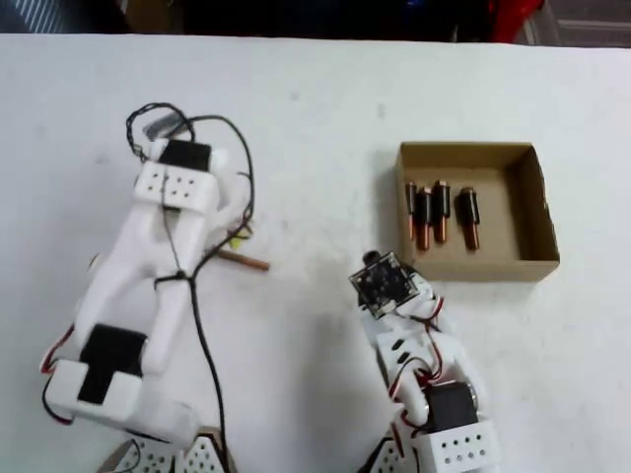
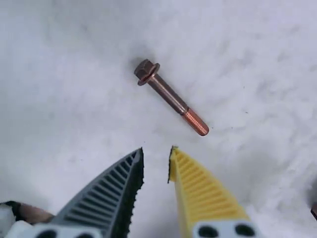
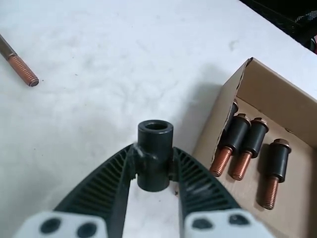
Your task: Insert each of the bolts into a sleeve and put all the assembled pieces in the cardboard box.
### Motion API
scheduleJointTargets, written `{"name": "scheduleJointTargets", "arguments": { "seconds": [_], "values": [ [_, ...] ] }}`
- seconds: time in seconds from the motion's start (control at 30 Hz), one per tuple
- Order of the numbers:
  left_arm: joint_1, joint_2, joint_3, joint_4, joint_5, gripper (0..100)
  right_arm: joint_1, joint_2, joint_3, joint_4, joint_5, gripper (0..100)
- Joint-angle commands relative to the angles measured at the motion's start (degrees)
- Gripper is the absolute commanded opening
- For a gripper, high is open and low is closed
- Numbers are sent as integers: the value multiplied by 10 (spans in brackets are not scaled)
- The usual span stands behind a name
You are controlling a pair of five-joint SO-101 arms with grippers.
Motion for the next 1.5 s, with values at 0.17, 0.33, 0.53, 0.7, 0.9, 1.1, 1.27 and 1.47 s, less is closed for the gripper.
{"name": "scheduleJointTargets", "arguments": {
  "seconds": [0.17,0.33,0.53,0.7,0.9,1.1,1.27,1.47],
  "values": [
    [-10,47,-37,-21,87,120,2,-7,-8,-15,10,17],
    [-7,65,-66,-19,140,121,2,-7,-8,-15,10,17],
    [-7,84,-67,-20,148,121,2,-7,-8,-15,10,17],
    [-7,91,-67,-21,192,121,2,-7,-8,-15,10,17],
    [-10,91,-67,-42,193,121,2,-7,-8,-15,10,17],
    [-10,92,-62,-55,194,121,2,-7,-8,-15,10,17],
    [-29,92,-48,-58,194,122,2,-7,-8,-15,10,17],
    [-33,92,11,-121,194,122,2,-7,-8,-15,10,17]
  ]
}}
